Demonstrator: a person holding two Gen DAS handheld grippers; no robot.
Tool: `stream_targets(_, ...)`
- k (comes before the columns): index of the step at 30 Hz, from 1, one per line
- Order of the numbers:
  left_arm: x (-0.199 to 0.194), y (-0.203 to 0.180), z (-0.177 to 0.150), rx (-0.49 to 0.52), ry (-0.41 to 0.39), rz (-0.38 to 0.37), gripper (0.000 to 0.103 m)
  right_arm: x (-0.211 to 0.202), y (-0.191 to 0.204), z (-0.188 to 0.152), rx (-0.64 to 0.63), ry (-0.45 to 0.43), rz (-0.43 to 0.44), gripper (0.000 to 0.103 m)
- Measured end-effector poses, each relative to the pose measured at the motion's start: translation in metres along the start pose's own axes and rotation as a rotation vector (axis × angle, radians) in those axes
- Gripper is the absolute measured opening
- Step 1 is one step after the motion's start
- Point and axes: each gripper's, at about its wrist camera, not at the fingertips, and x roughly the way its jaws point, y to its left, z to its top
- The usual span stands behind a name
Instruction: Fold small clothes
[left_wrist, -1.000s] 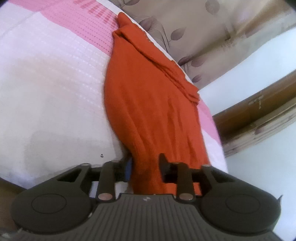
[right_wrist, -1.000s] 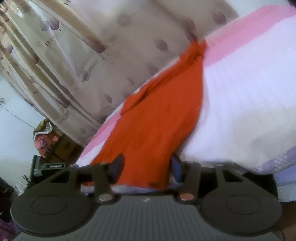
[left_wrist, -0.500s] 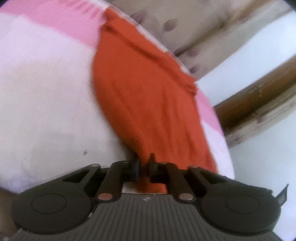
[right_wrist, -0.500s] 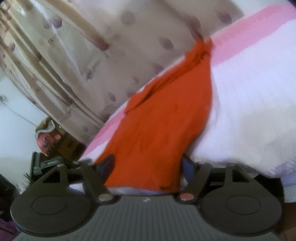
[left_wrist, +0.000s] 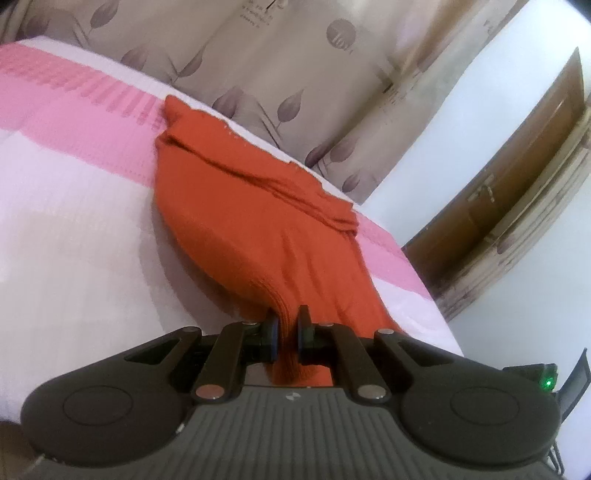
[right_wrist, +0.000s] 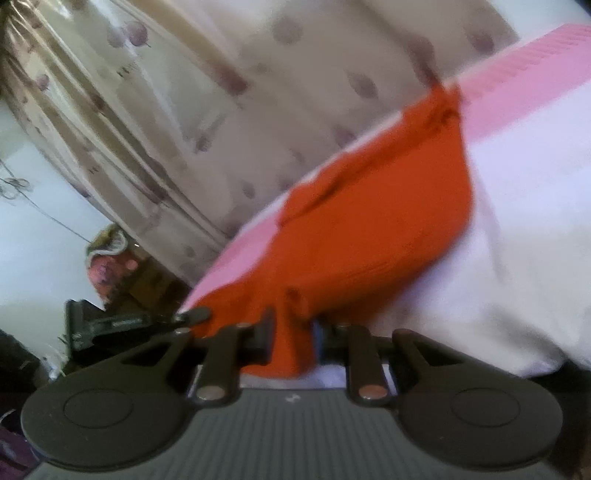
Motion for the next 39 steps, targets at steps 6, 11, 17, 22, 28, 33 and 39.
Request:
stream_targets(6, -0.001, 0.005, 0.001, -0.008, 0.012, 0.001, 0.009, 0.000, -0.003, 0.005, 0.032, 0.032, -0.025, 0.019)
stream_targets(11, 0.007, 0.010, -0.005, 0.021, 0.047, 0.016, 0.009, -0.036, -0.026, -0.005, 0.191, 0.003, -0.015, 0.073)
stream_targets(17, 0.013, 0.014, -0.008, 0.005, 0.056, 0.017, 0.009, -0.035, -0.051, -0.002, 0.328, -0.037, 0.001, 0.102)
stream_targets(22, 0.014, 0.019, -0.009, -0.011, 0.064, 0.021, 0.009, -0.024, -0.057, -0.007, 0.348, -0.039, 0.000, 0.100)
stream_targets(28, 0.018, 0.025, -0.011, -0.022, 0.069, 0.015, 0.009, -0.003, -0.050, -0.013, 0.283, 0.037, -0.101, 0.024)
stream_targets(33, 0.014, 0.028, -0.011, -0.048, 0.034, 0.015, 0.008, 0.003, -0.045, -0.015, 0.253, 0.012, -0.075, 0.013)
stream_targets(39, 0.005, 0.015, 0.002, -0.022, -0.035, -0.011, 0.008, 0.003, -0.039, -0.005, 0.302, -0.022, 0.030, 0.013)
